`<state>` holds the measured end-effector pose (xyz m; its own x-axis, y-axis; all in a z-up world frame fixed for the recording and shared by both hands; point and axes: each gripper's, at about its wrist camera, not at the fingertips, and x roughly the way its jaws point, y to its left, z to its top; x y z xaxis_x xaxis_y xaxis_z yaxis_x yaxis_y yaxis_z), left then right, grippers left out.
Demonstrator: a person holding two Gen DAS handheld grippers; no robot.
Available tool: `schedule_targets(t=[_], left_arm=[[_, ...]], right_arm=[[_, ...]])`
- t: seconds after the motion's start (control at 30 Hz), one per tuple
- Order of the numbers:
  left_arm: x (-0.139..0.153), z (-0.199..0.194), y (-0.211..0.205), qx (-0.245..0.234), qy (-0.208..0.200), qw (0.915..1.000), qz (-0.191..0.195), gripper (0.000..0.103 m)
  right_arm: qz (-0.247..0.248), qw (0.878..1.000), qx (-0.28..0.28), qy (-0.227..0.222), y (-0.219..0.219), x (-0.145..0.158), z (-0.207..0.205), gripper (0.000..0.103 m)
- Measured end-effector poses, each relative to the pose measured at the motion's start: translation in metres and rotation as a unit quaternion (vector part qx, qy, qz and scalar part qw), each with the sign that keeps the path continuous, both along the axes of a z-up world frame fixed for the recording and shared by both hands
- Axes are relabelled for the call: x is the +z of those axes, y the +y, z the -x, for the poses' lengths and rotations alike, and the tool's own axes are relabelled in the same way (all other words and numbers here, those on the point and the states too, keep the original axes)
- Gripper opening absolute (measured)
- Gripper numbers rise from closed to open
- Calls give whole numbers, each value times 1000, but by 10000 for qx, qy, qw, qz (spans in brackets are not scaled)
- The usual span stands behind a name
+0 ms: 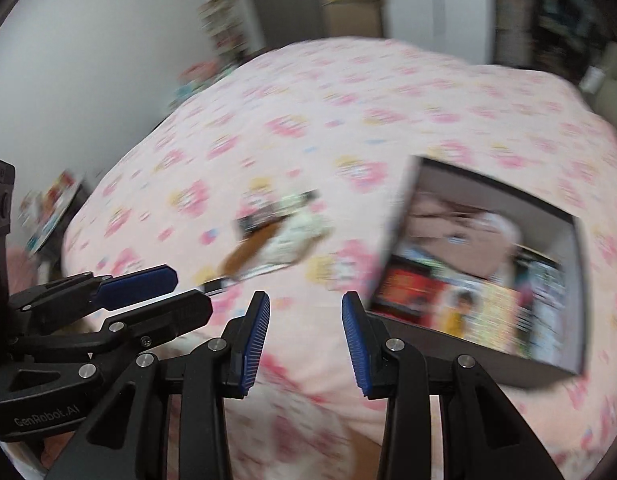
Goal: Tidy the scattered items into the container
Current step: 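Grasp the white smartwatch strap with the right gripper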
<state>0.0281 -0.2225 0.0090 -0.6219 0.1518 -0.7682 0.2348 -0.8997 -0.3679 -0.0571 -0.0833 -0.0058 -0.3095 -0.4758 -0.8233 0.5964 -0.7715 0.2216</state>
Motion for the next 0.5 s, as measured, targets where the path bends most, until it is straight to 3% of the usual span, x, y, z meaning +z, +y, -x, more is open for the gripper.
schedule_targets(t=[0.1, 0.23, 0.33, 0.5], left_arm=[[-24, -12, -39, 575, -192, 9980, -165, 43], [-56, -18, -72, 939, -455, 9939, -367, 43], [-82, -18, -92, 1077, -604, 9889, -823, 45], [-147, -14, -123, 1172, -1136, 9703, -1783, 45]], right_arm=[[22, 9972, 583, -466, -47, -24, 9, 33], [-302, 9911, 998, -825, -94, -58, 14, 33], [-467, 9868, 1248, -916, -113, -75, 18, 33], [-479, 9748, 1120, -1869, -119, -122, 50, 34]])
